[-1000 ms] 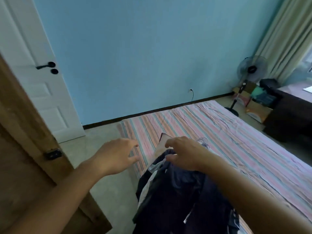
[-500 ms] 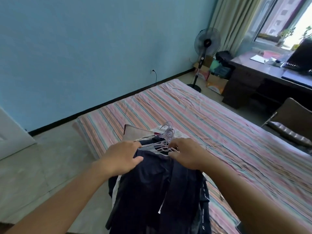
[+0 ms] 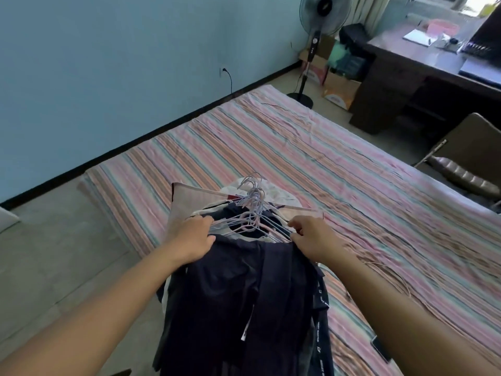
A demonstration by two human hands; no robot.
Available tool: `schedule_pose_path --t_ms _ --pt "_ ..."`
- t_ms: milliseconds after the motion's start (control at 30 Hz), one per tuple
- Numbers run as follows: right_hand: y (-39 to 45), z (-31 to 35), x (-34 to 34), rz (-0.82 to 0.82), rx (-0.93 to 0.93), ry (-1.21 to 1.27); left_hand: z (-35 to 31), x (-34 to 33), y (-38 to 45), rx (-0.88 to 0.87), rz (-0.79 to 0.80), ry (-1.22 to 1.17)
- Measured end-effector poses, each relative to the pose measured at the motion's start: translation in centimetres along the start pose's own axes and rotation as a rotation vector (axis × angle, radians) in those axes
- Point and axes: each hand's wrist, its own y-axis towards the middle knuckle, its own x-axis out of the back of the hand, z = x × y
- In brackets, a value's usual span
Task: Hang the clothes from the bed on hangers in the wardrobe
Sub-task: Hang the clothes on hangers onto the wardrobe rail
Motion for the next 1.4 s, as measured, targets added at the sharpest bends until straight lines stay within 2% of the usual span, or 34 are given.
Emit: schedule_pose_path --t_ms 333,467,567,700,1033,1233,1400 --pt "9.0 -4.8 -6.1 0.026 -0.14 0.036 2.2 -7.8 10.4 0.061 0.087 -0.047" --pt "11.2 -6.6 -8.4 0.092 -0.19 0.085 3.0 -10.5 12.6 0.116 0.12 0.01" --pt "12.3 -8.1 -9.5 0.149 -0.258 0.133 3.3 -11.8 13.5 0.162 0.079 0.003" --pt "12.6 -8.8 -11.0 0.076 -0.276 0.142 3.7 -13.6 13.8 0.143 0.13 -0.025" --pt "11.9 -8.3 -12.0 -0.084 -0.314 0.286 3.3 -12.6 13.7 0.174 -0.104 0.031" --pt "10.1 -7.6 -9.9 -0.123 -0.272 0.375 3.9 -10.5 12.6 0.148 -0.22 -0.284" --pt "7.9 -6.3 -7.5 -0.165 -0.224 0.368 3.6 -7.7 9.4 0.11 -0.28 -0.385"
